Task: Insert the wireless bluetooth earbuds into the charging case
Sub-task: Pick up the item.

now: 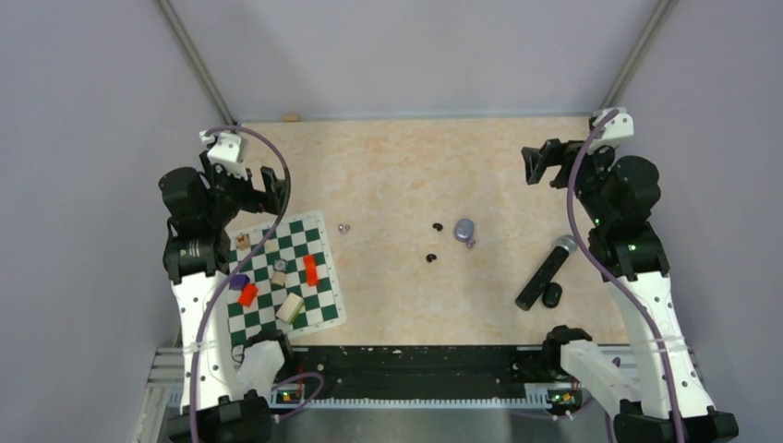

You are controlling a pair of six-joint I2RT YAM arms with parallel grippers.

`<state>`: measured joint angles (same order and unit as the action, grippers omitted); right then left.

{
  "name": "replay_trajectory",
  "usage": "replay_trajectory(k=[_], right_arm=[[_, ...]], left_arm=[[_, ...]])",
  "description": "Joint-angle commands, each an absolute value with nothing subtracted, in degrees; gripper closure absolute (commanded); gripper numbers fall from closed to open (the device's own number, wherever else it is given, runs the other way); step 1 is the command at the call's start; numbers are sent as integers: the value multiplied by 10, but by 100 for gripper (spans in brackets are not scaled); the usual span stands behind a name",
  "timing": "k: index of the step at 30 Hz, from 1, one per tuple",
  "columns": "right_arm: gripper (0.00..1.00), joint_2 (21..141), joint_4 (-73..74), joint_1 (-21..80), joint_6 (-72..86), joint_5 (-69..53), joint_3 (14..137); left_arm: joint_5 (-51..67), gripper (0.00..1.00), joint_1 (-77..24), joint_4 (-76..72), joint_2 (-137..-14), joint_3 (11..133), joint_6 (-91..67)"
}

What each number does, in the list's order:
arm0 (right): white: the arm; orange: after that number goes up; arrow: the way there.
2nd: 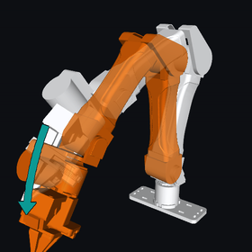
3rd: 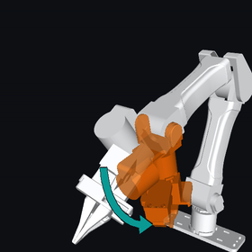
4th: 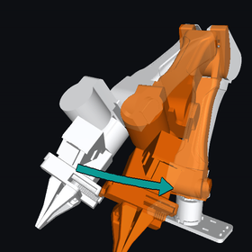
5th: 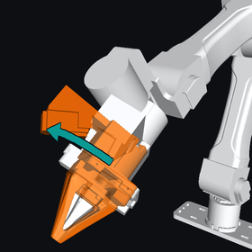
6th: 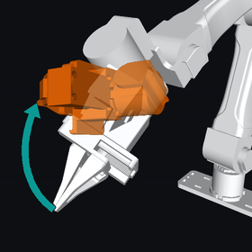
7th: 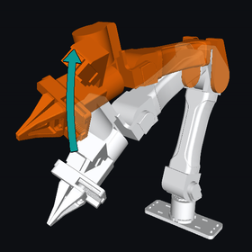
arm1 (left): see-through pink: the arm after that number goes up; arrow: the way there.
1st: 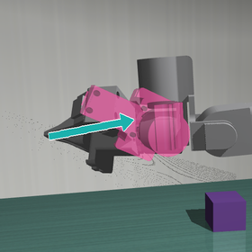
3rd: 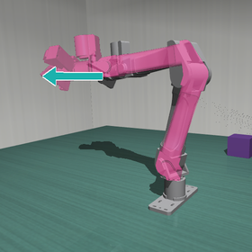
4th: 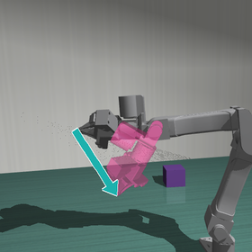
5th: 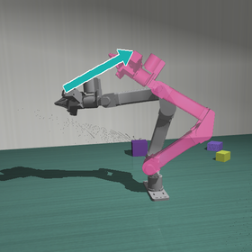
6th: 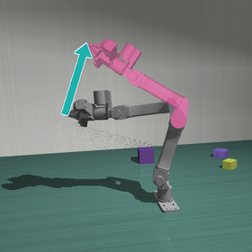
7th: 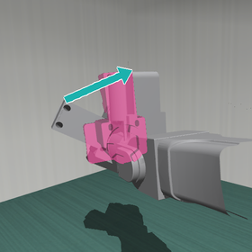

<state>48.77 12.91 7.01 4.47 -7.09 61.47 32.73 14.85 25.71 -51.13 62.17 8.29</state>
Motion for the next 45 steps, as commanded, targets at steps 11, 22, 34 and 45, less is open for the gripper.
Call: replay_trajectory(k=[11, 22, 34, 45], right_arm=[[1, 509, 72, 80, 11, -164, 556], [11, 734, 177, 89, 59, -183, 619], [16, 870, 172, 153, 73, -126, 620], [22, 986, 180, 175, 96, -123, 639]], left_arm=[[300, 1, 150, 259, -507, 639, 124], [260, 1, 50, 305, -506, 582, 203], [308, 1, 51, 318, -523, 568, 207], [326, 1, 70, 311, -525, 563, 197]])
